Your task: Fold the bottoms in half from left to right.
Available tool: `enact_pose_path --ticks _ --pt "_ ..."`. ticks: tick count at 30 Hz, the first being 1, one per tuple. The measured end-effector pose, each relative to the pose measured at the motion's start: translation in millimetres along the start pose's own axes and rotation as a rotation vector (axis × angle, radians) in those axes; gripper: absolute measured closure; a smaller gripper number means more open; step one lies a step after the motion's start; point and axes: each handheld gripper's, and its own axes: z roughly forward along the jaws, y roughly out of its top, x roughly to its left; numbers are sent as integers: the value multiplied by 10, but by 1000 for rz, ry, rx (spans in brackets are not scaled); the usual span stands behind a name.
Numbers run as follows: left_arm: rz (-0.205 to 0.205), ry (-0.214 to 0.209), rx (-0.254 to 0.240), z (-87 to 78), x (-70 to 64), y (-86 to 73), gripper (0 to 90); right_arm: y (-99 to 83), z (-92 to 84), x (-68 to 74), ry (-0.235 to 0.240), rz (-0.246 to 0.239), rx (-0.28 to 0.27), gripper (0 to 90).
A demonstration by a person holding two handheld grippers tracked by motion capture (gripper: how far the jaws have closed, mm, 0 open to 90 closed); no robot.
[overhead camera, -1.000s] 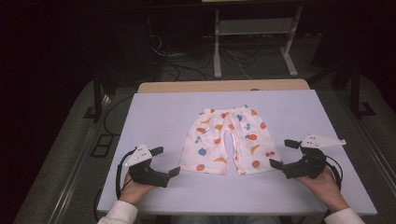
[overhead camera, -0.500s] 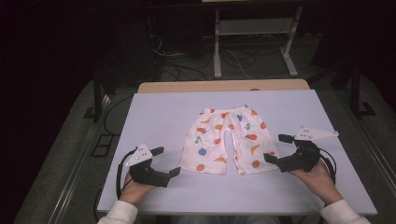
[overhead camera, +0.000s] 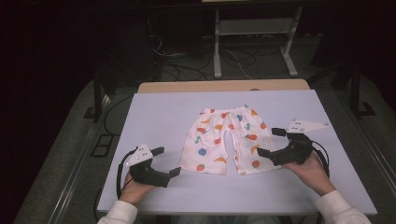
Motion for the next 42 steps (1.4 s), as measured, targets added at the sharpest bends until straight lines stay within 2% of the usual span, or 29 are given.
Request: enact_pose_path --ticks 25,33,42 --pt "0 -11 3 13 4 1 0 273 294 29 16 -31 19 0" --pt "0 -13 2 13 0 2 0 357 369 52 22 -35 11 0" --pt "4 -17 1 12 -1 5 0 452 539 61 21 -38 31 0"
